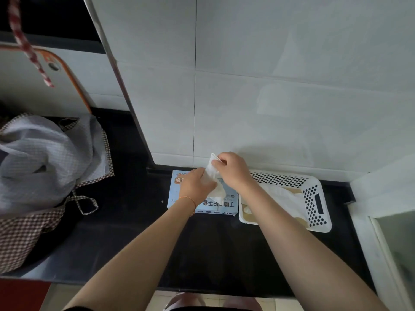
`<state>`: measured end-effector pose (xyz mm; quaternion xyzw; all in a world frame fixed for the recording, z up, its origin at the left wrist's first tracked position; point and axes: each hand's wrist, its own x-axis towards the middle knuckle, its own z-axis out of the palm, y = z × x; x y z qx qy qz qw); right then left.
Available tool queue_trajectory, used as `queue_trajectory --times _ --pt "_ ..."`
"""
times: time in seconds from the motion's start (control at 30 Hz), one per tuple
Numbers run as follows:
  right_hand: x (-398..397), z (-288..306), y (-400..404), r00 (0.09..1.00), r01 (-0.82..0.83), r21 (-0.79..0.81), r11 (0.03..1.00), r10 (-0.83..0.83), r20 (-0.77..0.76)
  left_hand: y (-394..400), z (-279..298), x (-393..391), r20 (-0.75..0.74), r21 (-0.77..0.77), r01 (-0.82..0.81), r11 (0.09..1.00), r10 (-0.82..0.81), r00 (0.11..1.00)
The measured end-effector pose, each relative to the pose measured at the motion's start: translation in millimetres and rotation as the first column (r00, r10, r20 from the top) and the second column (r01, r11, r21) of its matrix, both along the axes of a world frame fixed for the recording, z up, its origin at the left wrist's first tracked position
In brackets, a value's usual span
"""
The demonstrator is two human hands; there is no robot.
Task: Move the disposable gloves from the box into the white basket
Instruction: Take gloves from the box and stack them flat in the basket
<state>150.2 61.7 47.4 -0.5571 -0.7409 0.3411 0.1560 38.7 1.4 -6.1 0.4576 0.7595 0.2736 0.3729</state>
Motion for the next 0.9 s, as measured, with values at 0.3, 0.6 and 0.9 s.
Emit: queue_trajectory --times 0.3,0.6,0.9 --pt "3.0 22.6 3.6 0.986 0.034 0.12 0.992 -0.013 -0.168 -1.7 -14.9 -9.6 -0.077 -0.083 0.06 0.995 -0.066 0.995" --pt "18.1 16.8 5.8 0.995 0.047 0.142 0.989 -0.034 -0.092 0.0 -5.4 -12.6 -0.087 -0.111 0.151 0.982 -0.161 0.983" --pt "5.3 18.1 -3.1 0.996 -0.024 0.104 0.994 0.033 -0.085 6.7 30.1 -12.7 -0.047 0.18 -0.012 0.984 0.021 0.999"
